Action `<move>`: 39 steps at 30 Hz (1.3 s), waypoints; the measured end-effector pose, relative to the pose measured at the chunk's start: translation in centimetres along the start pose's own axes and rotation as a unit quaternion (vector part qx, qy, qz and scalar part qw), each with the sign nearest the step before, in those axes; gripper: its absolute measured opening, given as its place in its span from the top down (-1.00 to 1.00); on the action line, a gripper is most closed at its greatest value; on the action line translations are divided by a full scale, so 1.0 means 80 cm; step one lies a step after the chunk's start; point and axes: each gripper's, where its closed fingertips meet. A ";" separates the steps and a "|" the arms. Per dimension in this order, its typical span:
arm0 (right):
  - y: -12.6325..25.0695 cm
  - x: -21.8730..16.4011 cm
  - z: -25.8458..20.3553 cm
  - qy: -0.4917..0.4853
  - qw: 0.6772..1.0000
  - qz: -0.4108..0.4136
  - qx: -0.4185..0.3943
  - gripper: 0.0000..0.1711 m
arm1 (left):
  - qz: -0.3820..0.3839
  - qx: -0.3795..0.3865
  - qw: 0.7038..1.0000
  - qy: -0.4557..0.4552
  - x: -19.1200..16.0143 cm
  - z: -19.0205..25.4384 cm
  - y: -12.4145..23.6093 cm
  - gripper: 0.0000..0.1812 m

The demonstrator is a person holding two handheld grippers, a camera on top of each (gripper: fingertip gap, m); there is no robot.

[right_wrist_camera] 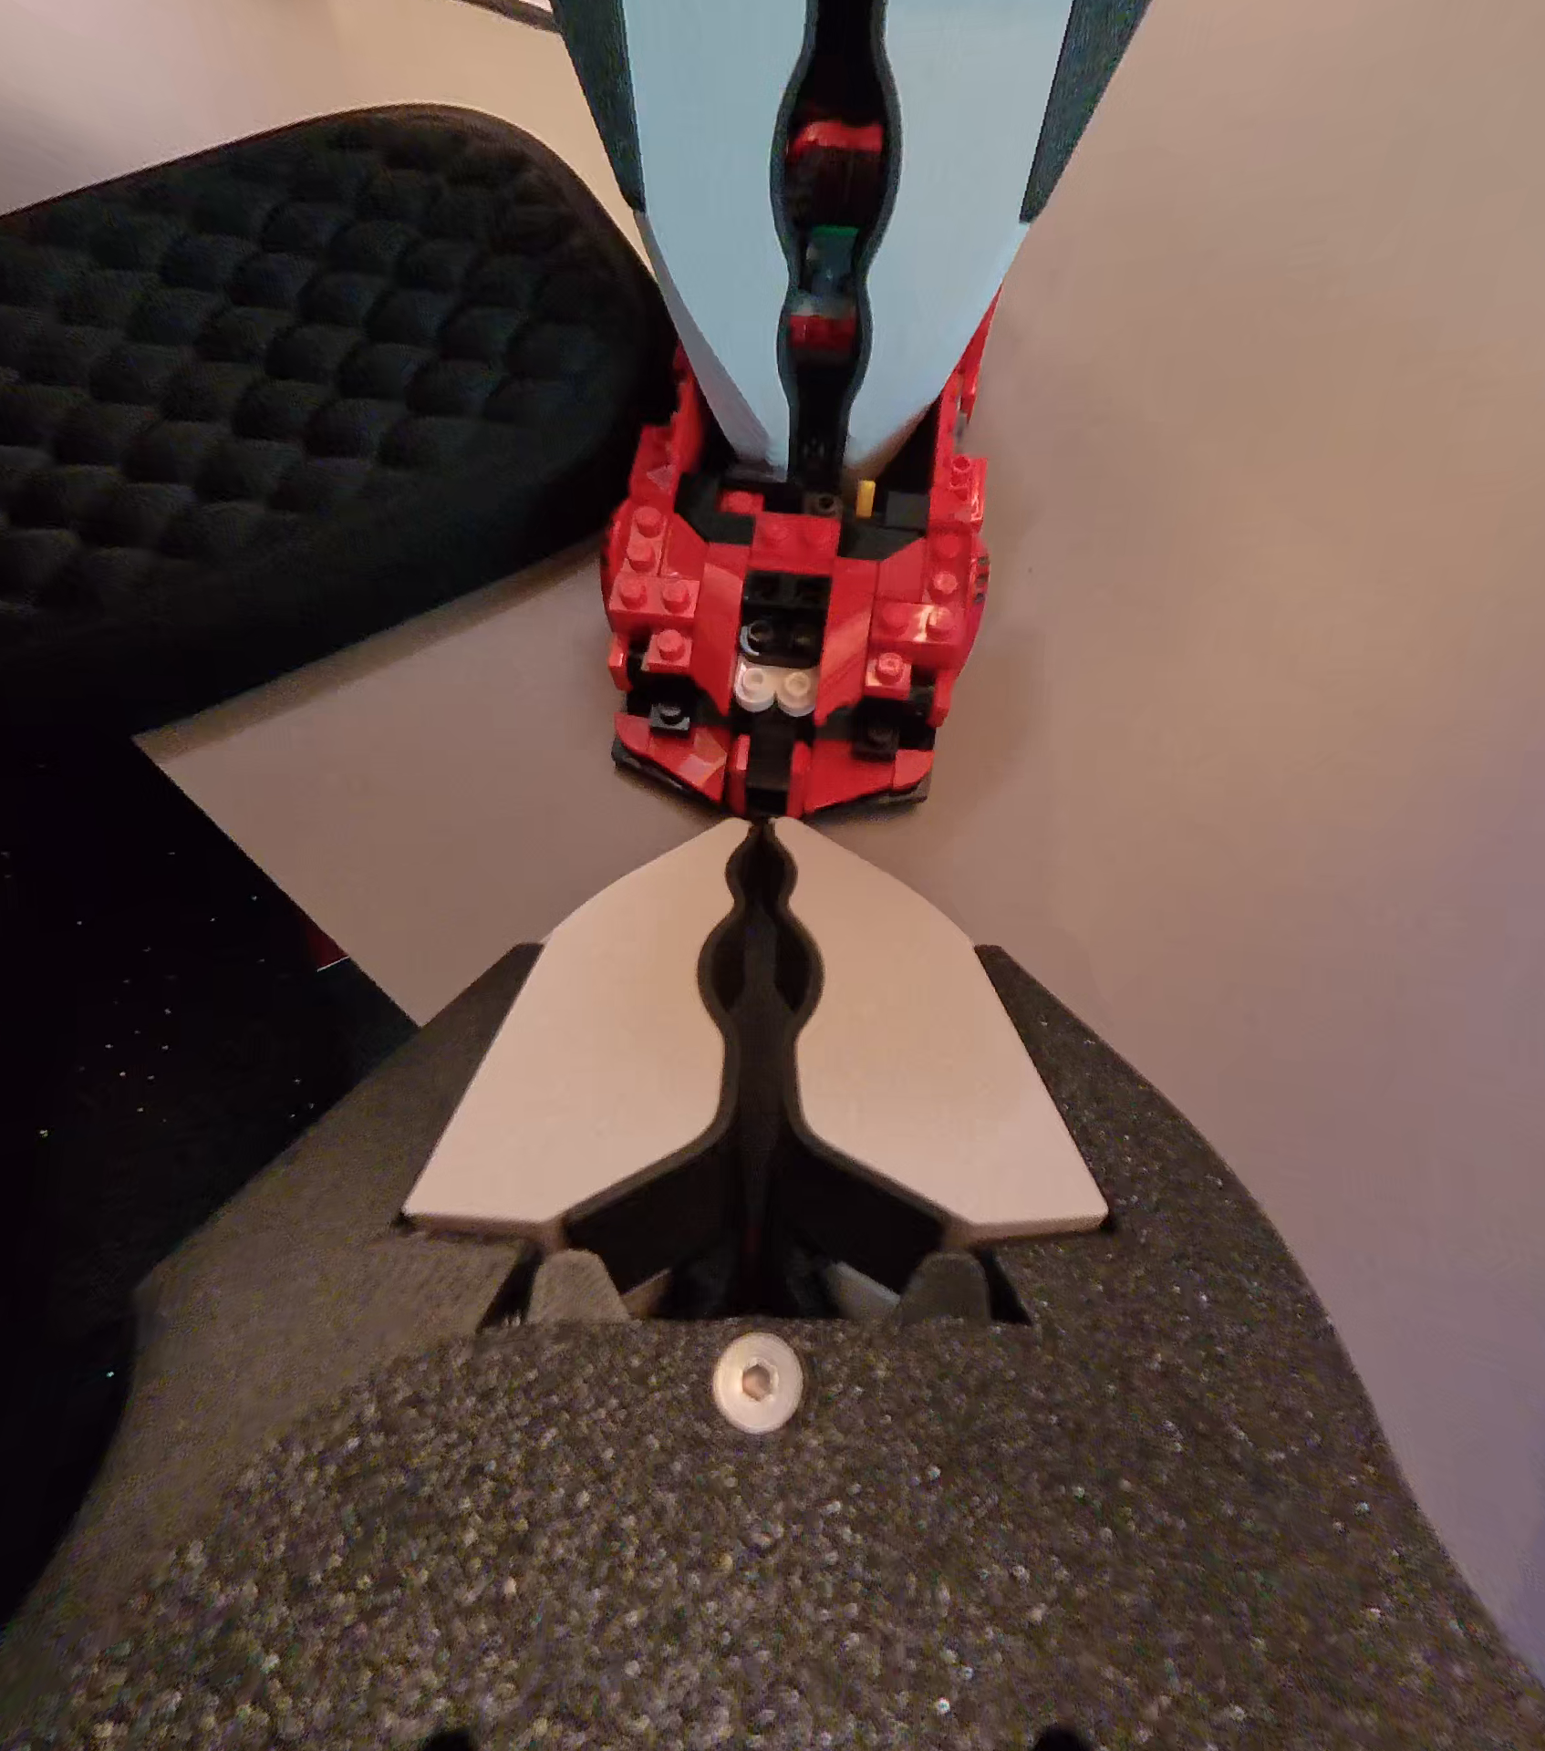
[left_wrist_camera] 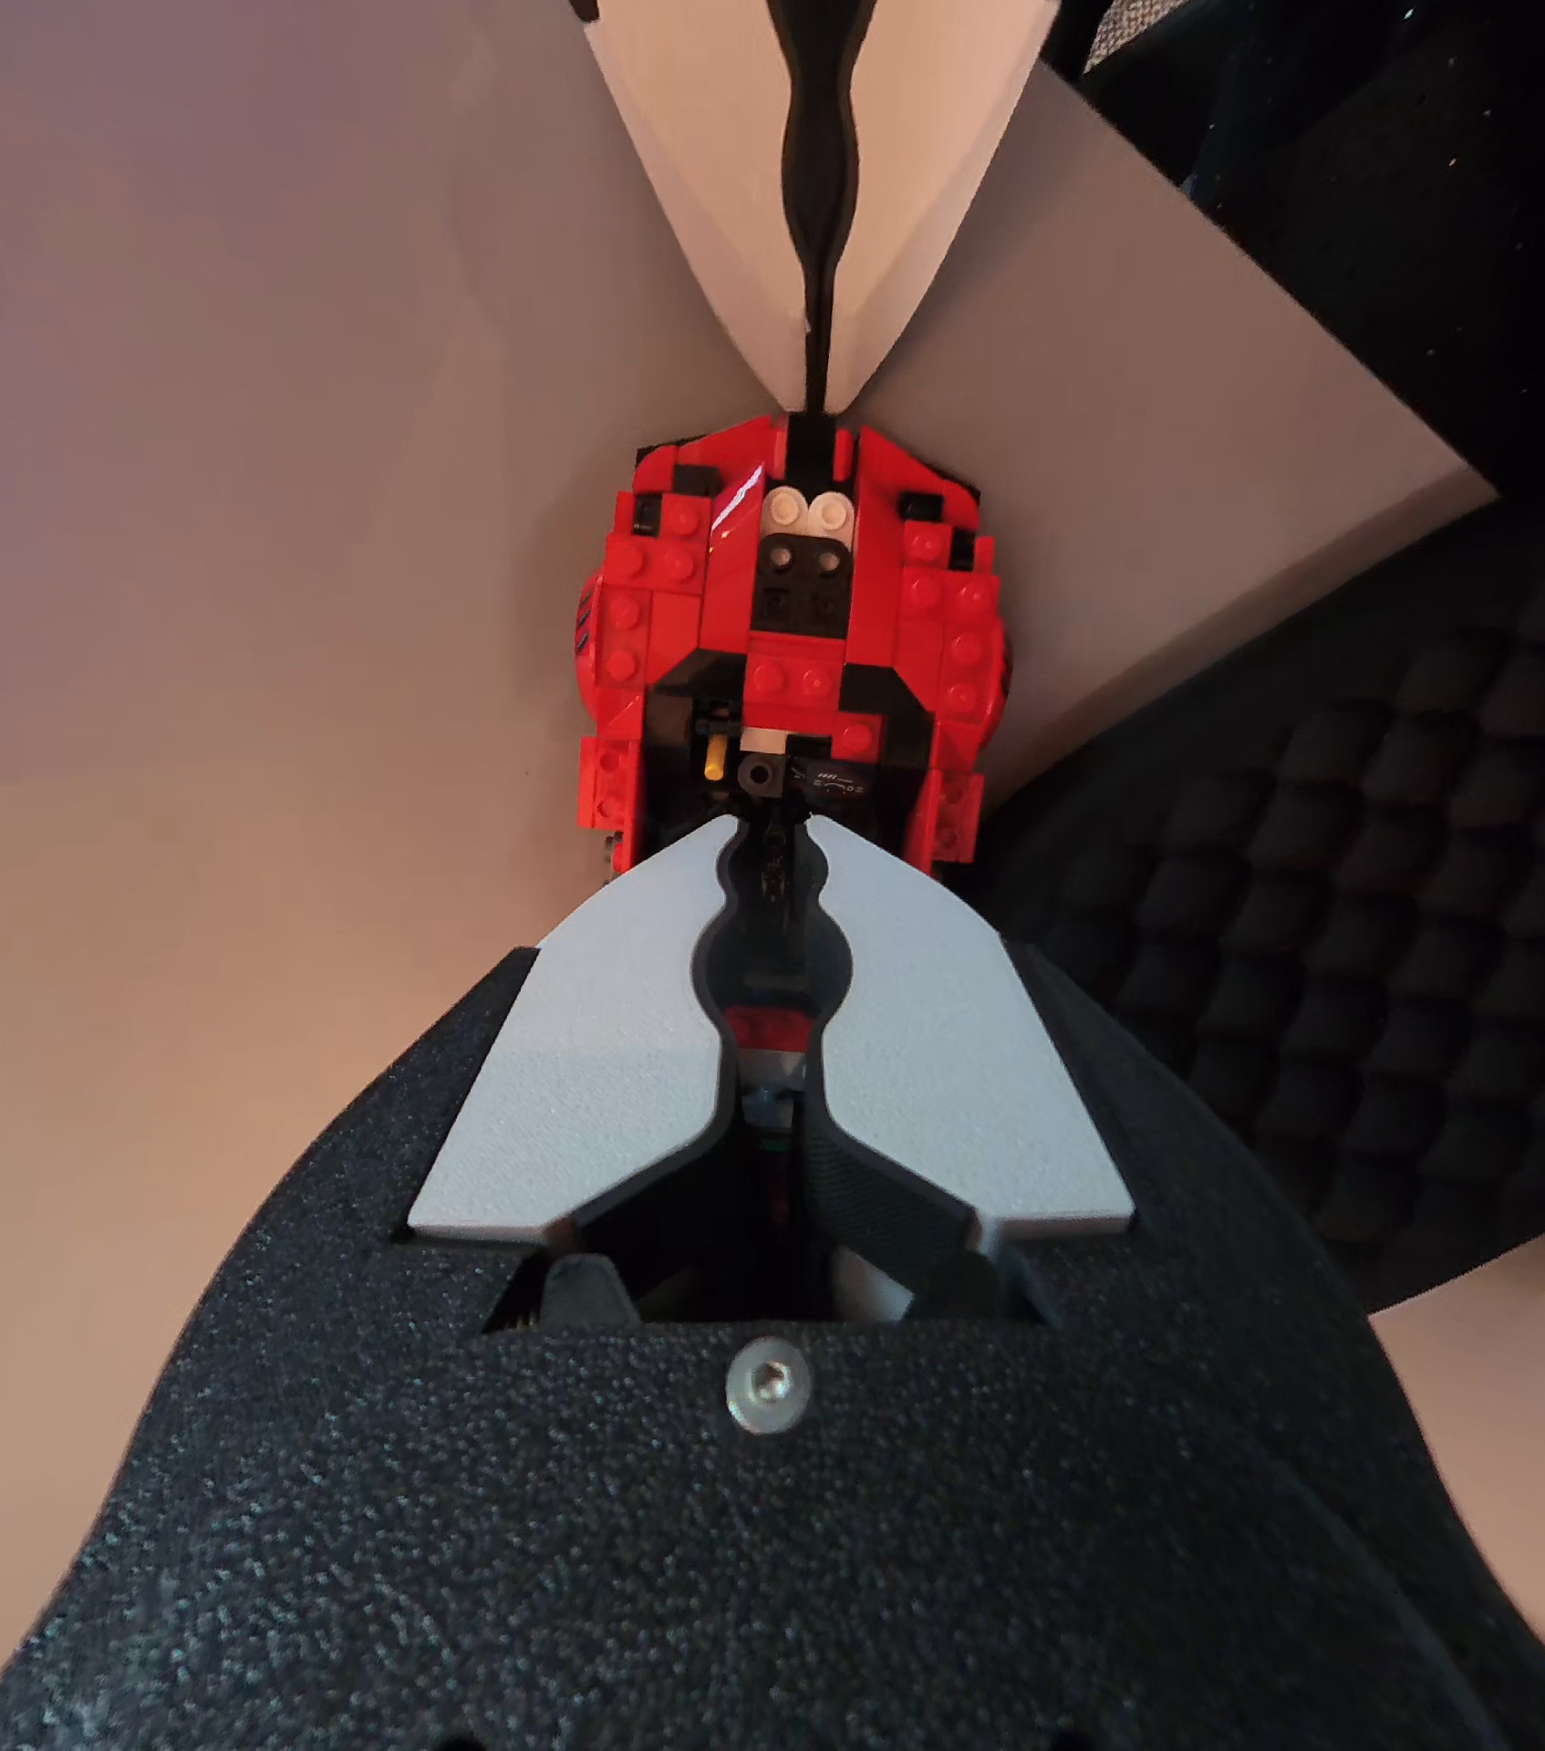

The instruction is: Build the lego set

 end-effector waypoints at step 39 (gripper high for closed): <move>0.004 -0.004 0.004 0.006 1.000 0.021 0.013 1.00 | 0.011 -0.024 1.000 -0.007 0.002 0.003 -0.003 0.91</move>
Point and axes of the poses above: each gripper's, where its closed fingertips meet, y back along the fingers, x out of its top, z = x × y across the jaws, and after that the axes turned 1 degree about y, right-handed
